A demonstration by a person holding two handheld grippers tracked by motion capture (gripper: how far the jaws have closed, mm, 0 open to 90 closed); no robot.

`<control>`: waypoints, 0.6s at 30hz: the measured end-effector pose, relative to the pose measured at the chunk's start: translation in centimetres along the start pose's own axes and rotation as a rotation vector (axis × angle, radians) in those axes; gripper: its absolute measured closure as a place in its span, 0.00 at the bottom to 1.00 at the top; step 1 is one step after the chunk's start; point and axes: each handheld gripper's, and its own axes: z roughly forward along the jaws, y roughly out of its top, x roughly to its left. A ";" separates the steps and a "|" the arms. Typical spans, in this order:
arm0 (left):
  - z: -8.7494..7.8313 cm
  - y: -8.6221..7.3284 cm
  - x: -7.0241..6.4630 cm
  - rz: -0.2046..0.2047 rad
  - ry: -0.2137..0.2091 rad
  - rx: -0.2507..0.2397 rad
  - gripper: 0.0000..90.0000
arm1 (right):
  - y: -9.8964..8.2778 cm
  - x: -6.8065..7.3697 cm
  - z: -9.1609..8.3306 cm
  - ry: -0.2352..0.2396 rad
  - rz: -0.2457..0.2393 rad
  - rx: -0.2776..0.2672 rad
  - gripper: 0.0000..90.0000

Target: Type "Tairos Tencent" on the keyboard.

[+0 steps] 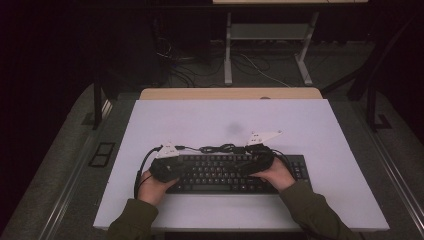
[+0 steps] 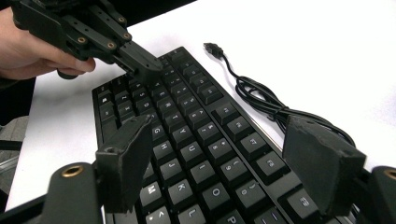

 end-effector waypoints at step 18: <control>1.1 0.1 -0.1 0.001 -0.016 0.026 0.99 | 0.1 0.4 0.8 0.002 -0.003 0.000 0.20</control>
